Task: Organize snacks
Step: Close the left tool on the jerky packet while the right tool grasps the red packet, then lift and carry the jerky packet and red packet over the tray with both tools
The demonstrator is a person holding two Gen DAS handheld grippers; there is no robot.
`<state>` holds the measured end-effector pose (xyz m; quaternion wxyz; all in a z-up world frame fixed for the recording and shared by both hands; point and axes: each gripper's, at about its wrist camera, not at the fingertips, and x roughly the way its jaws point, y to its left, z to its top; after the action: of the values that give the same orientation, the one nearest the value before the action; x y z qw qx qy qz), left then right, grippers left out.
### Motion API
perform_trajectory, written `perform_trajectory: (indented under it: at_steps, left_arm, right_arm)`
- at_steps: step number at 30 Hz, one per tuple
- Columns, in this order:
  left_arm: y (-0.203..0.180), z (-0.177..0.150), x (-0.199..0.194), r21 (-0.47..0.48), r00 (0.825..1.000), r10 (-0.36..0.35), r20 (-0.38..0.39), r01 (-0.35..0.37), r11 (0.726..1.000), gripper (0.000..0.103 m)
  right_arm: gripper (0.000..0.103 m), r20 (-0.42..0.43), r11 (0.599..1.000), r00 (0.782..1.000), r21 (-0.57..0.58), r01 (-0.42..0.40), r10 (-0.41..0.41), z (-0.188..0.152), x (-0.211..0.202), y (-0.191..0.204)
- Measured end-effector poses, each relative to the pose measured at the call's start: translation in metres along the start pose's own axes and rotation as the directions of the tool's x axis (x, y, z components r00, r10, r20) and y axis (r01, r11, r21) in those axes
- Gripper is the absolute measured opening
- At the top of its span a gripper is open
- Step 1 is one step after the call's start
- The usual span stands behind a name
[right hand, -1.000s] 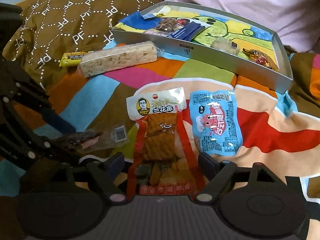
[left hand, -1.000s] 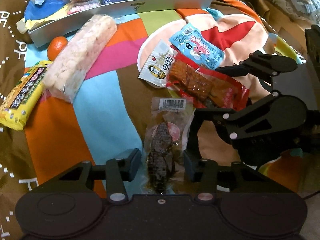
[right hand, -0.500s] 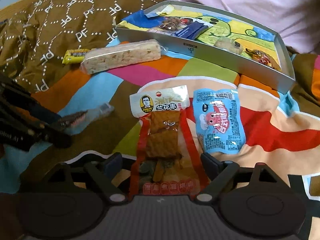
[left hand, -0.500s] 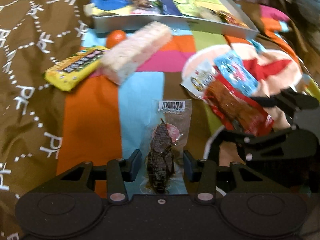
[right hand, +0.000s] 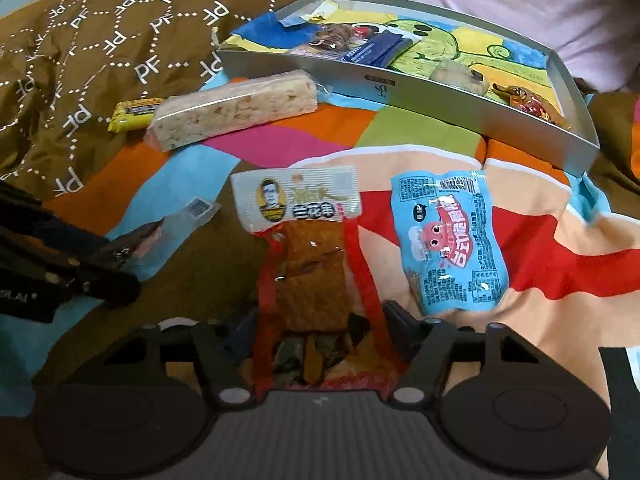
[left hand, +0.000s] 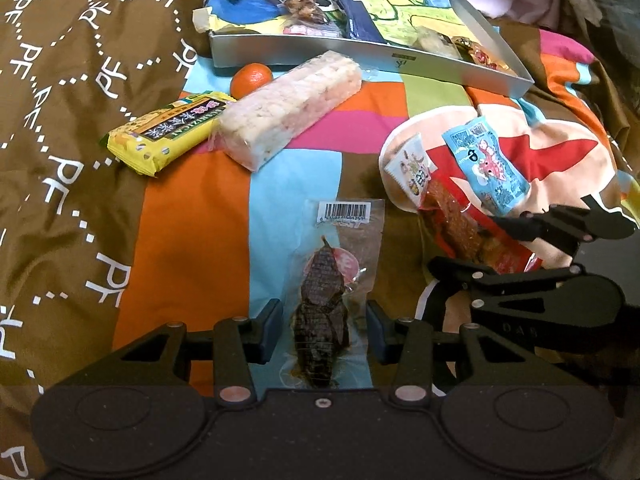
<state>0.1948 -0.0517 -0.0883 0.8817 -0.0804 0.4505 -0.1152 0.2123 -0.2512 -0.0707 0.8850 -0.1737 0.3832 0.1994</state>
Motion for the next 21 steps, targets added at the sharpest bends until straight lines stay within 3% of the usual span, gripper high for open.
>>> perform_trajectory:
  at_steps: [2, 3, 10, 15, 21]
  left_arm:
    - [0.001, -0.001, -0.001, -0.007, 1.0, 0.0, 0.005, 0.0, 1.0, 0.046]
    - [0.001, -0.001, -0.001, -0.011, 1.0, 0.001, 0.007, -0.001, 1.0, 0.046]
    - [-0.002, -0.003, -0.005, -0.031, 1.0, -0.016, 0.016, 0.016, 0.999, 0.046]
    - [-0.004, -0.004, -0.008, -0.03, 0.999, -0.021, 0.032, 0.022, 0.999, 0.046]
    - [-0.004, -0.006, -0.01, -0.033, 0.999, -0.008, 0.045, 0.01, 0.999, 0.046]
  right_arm:
    - [0.057, 0.009, 1.0, 1.0, -0.008, -0.002, 0.002, 0.0, -0.002, 0.003]
    - [0.05, 0.009, 1.0, 1.0, -0.011, -0.013, 0.013, 0.0, -0.002, 0.004]
    - [0.049, 0.012, 0.998, 0.999, 0.037, -0.042, 0.042, 0.0, -0.003, 0.0]
    - [0.05, 0.043, 0.995, 0.998, -0.093, 0.042, -0.038, -0.004, -0.006, 0.021]
    - [0.05, 0.118, 0.951, 0.981, -0.25, 0.179, -0.154, -0.011, -0.01, 0.044]
